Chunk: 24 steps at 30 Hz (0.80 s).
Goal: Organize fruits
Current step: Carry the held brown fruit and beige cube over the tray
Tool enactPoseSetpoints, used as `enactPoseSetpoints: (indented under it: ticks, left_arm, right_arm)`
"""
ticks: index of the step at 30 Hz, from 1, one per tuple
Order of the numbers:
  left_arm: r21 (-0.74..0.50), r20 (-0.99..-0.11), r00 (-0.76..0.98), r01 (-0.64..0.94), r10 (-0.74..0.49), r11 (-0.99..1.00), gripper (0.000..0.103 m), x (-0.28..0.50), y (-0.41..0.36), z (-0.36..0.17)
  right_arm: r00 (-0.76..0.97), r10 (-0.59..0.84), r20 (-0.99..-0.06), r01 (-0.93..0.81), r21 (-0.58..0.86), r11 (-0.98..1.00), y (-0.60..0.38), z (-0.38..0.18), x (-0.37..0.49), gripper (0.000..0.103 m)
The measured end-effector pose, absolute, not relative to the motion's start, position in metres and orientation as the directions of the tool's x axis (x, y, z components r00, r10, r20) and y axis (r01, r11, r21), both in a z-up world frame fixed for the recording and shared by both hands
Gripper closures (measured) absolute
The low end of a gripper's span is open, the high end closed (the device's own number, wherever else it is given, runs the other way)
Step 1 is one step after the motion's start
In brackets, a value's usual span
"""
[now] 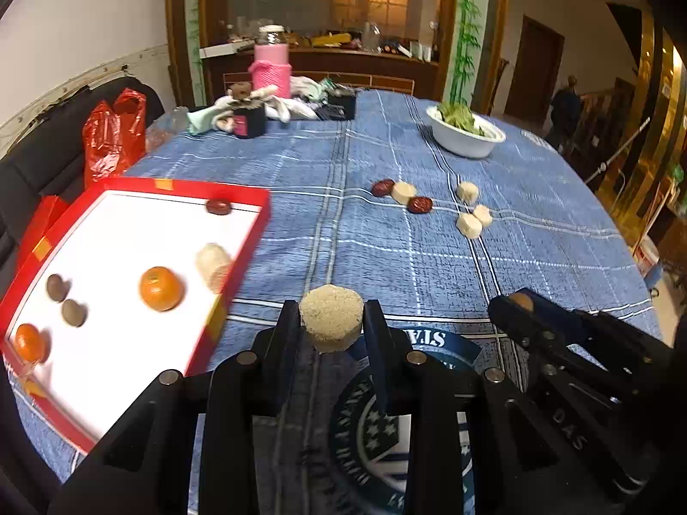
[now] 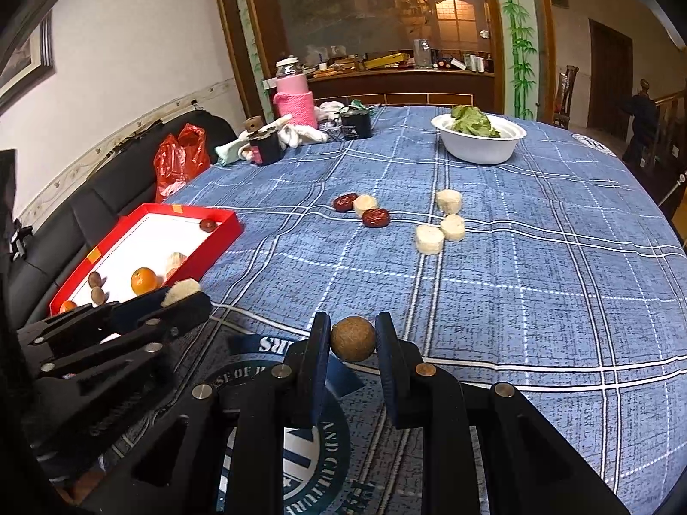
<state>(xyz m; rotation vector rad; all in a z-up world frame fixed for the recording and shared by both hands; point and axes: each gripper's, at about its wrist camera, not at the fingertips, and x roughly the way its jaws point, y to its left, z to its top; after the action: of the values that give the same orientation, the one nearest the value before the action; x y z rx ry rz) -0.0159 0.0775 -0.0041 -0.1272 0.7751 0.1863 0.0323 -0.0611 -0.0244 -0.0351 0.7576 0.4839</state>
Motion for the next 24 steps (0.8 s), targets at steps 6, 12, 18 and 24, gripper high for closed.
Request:
enactPoseSetpoints:
  ticks: [6, 12, 18, 24]
  left_arm:
    - [-0.077, -0.68, 0.721, -0.254, 0.136, 0.964, 0.075, -0.04, 0.098, 0.006]
    - [-0.09, -0.677, 0.715, -0.313, 0.172, 0.946, 0.075, -0.055, 0.123, 0.009]
    - [-0.08, -0.695, 0.668, -0.439, 0.266, 0.895, 0.075, -0.057, 0.165, 0.004]
    - [-0.09, -0.722, 0.617, -0.532, 0.313, 0.842, 0.075, -0.061, 0.205, -0.006]
  right_arm:
    - [0.595, 0.449, -0.666, -0.483, 0.15, 0.863, -0.047, -0.028, 0.021, 0.081]
    - [0.562, 0.495, -0.662, -0.539, 0.161, 0.827, -0.029, -0.029, 0.007, 0.081]
    - [0.541, 0.571, -0.618, -0.627, 0.157, 0.763, 0.004, -0.01, -0.002, 0.081]
    - [0.491, 0.632, -0.6, -0.698, 0.163, 0.697, 0.058, 0.0, 0.004, 0.082]
